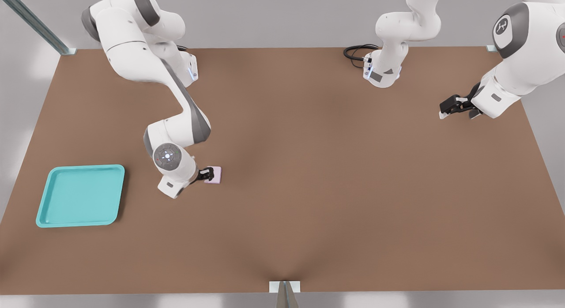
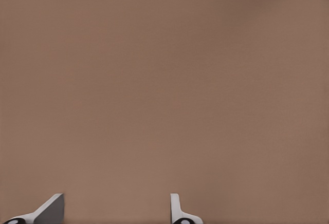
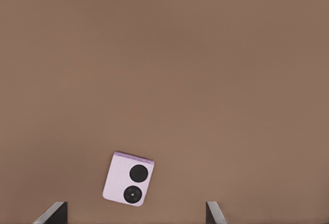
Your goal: Keep left arm still and place phone on the tray with right arm
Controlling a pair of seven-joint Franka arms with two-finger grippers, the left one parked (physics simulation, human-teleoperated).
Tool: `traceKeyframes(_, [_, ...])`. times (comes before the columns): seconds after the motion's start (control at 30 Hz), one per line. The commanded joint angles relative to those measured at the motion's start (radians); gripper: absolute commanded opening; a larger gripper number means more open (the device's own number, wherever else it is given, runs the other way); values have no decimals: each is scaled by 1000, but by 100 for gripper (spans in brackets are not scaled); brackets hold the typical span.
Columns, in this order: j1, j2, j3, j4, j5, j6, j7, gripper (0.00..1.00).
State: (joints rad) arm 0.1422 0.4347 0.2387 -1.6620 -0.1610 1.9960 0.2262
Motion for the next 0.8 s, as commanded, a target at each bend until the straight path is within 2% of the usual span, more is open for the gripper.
traceKeyframes(0.0, [3,-14,2,-45,-8,244,538,100])
traceKeyframes(0.07, [8,6,30,-48,-8,256,633,100])
traceKeyframes(0.2, [10,13,77,-107,-8,253,648,100])
traceKeyframes(0.37, [-12,-25,80,-234,-9,254,561,100])
traceKeyframes(0.6, [-12,48,83,-258,-12,322,524,100])
traceKeyframes(0.67, [-59,13,80,-373,-11,441,406,100])
traceKeyframes(0.77, [-73,1,67,-404,-11,449,311,100])
